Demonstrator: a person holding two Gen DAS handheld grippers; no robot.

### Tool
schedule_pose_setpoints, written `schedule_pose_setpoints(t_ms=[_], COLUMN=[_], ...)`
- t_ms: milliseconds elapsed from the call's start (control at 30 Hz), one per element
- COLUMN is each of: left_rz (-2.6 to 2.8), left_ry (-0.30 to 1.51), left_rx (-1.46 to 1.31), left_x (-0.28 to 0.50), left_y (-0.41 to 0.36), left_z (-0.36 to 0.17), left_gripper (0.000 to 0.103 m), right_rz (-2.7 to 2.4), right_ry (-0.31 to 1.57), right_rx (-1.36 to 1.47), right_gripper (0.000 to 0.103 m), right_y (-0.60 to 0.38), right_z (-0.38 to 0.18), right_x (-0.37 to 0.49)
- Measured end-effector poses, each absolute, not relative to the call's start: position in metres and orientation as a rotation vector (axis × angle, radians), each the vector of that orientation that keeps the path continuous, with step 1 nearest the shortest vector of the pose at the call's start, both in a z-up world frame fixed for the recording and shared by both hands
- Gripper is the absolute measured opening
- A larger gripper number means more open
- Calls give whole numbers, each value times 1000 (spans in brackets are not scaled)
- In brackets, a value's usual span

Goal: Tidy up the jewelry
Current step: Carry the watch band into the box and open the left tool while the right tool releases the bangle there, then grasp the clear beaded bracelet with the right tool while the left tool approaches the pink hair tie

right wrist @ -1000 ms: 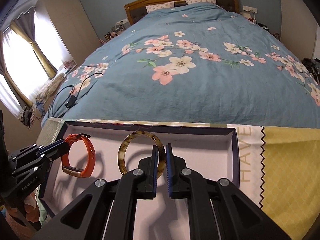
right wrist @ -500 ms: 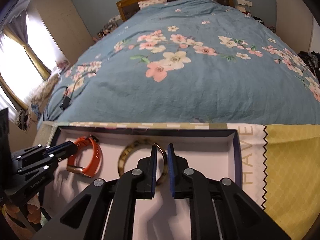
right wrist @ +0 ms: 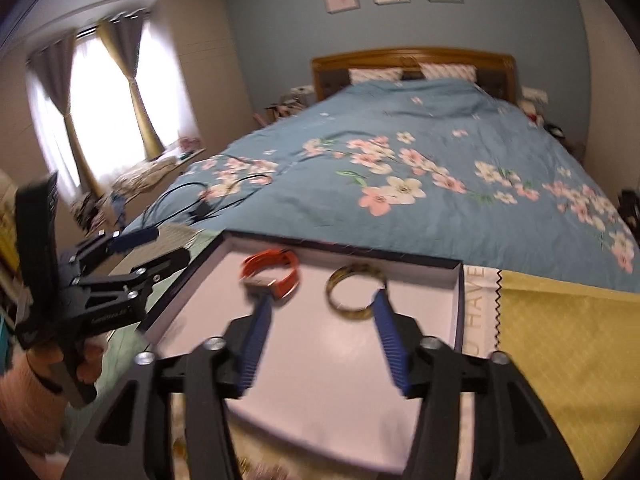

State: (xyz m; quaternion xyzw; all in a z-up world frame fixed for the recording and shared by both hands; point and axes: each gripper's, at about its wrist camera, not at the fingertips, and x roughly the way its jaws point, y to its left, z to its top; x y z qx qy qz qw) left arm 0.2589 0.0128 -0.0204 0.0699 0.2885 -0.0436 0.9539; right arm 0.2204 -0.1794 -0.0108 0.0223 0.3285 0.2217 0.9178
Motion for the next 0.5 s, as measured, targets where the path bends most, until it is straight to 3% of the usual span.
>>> schedule_pose_setpoints(t_ms=[67,167,333,433,500], left_rz=[-84,-90,-91,-93,-89], left_ry=[559,539,537,549,547], left_rx=[139,119,108,102,105], left_x=[237,204,168,150,140], left_y=[13,16,27,32,32], left_z=[-18,-18,-25,-29,-35], left_gripper=[85,91,91,91,91], right_rz=[476,512,530,528,540], right_ry=[650,654,717,764,787], right_rx=[3,-40,-54,-59,-63], right_gripper=[61,62,62,59,52], right_y=[-176,-173,-178,-180,-178], right_z=[-11,-18,-38,-52,-58], right_x=[200,174,148,137,128])
